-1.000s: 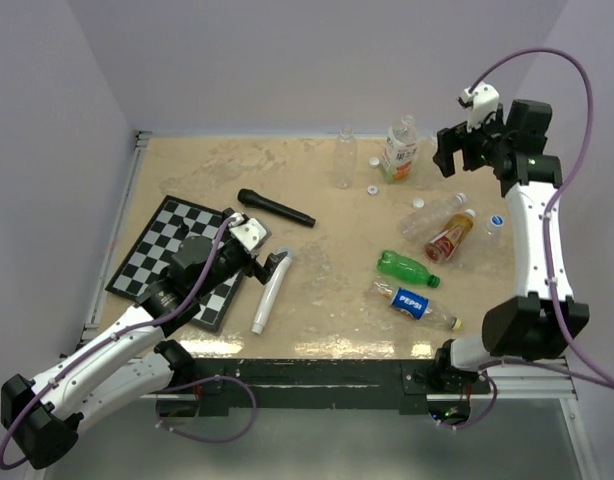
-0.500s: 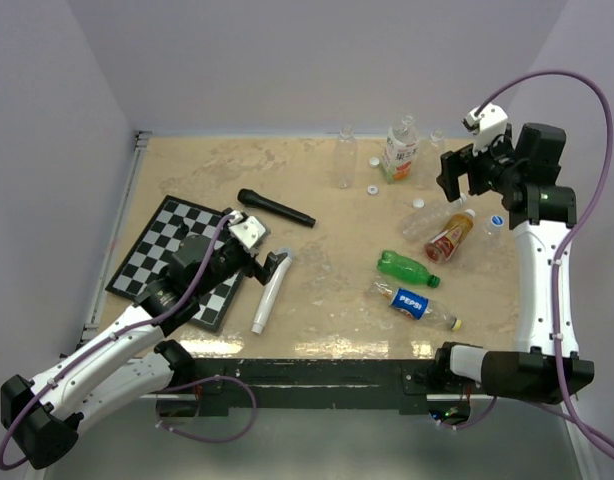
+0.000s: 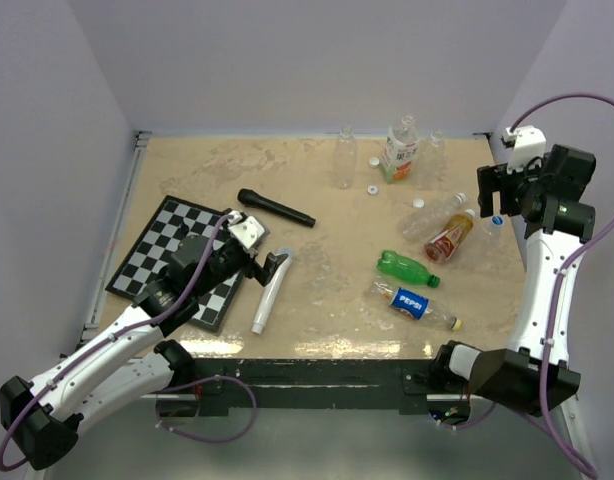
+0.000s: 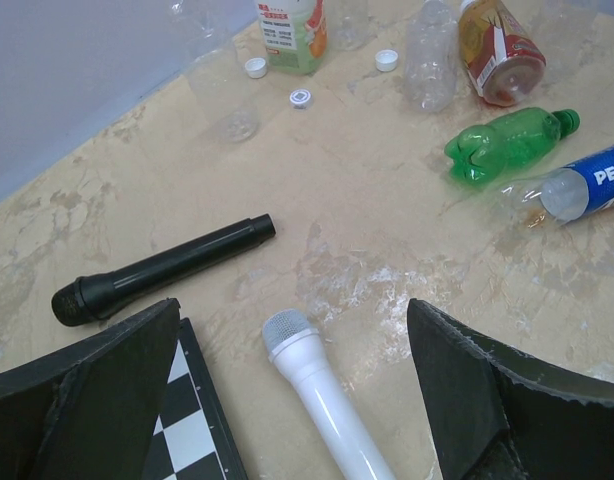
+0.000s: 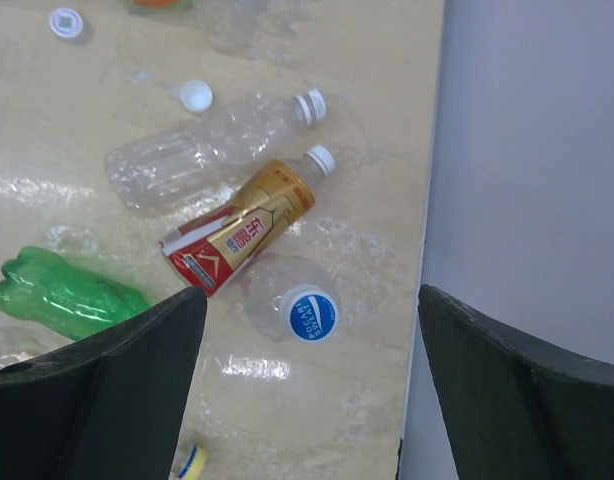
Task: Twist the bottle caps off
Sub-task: Pick up the plastic bottle at the center of the board.
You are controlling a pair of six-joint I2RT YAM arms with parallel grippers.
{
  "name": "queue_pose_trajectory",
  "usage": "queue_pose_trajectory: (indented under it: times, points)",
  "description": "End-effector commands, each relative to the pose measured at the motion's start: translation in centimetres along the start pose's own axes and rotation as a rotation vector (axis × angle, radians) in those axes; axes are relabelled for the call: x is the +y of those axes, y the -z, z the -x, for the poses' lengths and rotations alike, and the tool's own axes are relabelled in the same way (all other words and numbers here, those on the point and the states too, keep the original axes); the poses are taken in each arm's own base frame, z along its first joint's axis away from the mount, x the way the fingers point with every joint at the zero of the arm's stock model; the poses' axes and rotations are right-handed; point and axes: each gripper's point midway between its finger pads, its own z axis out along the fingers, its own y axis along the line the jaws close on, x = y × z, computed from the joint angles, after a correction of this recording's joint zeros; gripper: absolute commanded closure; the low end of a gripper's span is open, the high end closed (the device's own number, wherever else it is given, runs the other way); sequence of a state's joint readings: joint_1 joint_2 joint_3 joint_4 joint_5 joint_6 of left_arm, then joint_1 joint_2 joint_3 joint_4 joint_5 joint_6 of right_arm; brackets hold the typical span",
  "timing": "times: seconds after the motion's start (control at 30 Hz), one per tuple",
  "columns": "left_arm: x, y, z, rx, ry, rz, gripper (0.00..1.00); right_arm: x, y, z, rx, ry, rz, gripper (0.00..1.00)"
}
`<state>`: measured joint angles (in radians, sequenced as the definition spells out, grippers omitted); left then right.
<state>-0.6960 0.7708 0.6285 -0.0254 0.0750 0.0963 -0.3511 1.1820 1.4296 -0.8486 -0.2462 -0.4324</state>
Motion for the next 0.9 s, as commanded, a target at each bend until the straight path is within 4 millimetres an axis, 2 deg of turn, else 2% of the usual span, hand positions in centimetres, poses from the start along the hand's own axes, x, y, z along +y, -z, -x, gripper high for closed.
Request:
queue_pose_trajectory:
  times: [0.0, 0.1, 0.23, 0.47, 0.67, 0.87]
  points:
    - [0.2, 0.5, 3.1, -0.088, 0.011, 0.002, 0.0, -0.8, -1.4, -3.6, 0.109, -0.014, -0.004, 0.11]
    - [0.2, 0.6, 3.1, -0.09, 0.01, 0.002, 0.0, -1.0, -2.5, -5.0, 0.148, -0.03, 0.011, 0.14]
    - [0.2, 0.6, 3.1, -0.09, 0.01, 0.001, 0.0, -1.1, -3.6, -6.0, 0.179, -0.045, 0.035, 0.21]
    - [0.1, 0.5, 3.0, -0.087, 0.008, -0.001, 0.0, -0.4, -3.9, -6.7, 0.207, -0.05, 0.078, 0.36]
    - [0.0, 0.4, 2.9, -0.083, 0.008, -0.008, 0.0, -0.1, -4.5, -7.2, 0.221, -0.06, 0.1, 0.41]
    - [0.1, 0.4, 2.9, -0.083, 0.007, -0.003, 0.0, 0.0, -4.7, -7.7, 0.242, -0.059, 0.114, 0.42]
